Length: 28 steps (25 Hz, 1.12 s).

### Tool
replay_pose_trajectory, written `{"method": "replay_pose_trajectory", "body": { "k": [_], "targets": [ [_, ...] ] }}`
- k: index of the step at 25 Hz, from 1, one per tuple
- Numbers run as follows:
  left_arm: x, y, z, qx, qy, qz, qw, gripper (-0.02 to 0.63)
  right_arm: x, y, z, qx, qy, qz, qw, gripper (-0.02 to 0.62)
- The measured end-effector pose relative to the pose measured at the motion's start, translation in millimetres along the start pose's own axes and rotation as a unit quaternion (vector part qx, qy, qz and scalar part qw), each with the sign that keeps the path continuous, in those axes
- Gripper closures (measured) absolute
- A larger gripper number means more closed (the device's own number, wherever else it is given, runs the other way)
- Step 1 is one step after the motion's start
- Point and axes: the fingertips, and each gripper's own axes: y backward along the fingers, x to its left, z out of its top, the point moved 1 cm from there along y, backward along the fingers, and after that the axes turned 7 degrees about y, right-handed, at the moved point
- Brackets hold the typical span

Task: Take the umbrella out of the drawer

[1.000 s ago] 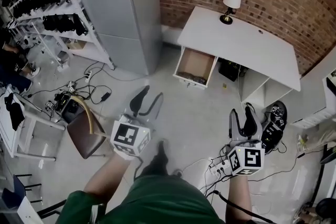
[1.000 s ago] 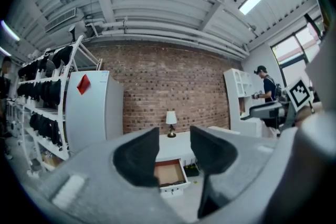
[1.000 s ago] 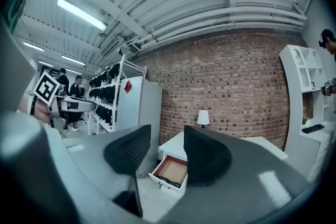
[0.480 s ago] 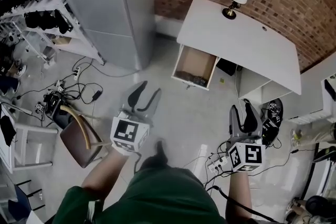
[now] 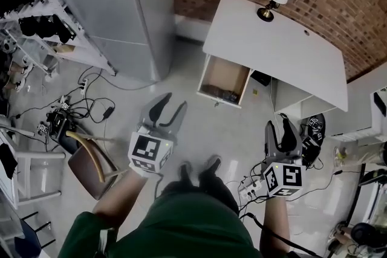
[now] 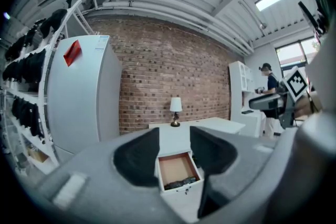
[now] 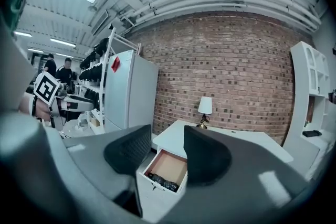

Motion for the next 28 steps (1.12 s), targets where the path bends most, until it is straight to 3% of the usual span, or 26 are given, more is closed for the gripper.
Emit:
{"method": "replay_pose_trajectory", "body": {
  "k": [8, 19, 28],
  "targets": [
    [9.6, -62.3, -2.6, 0.016, -0.013, 0.025, 0.9995, 0.425, -37.4, -69.0, -17.6, -0.007, -0.020, 0.029, 0.999, 0.414],
    [20.2, -192.0, -6.5, 0.048, -0.015, 0.063, 0.9968, 0.425, -118.3, -198.6, -29.6, -0.003, -0.024, 0.081, 0.996, 0.414],
    [27.4, -253.2, -26.9, 0.082, -0.013, 0.083, 0.9931, 0.425, -130.9, -277.9, -65.7, 0.038, -0.006, 0.149, 0.988, 0.414]
  ]
}}
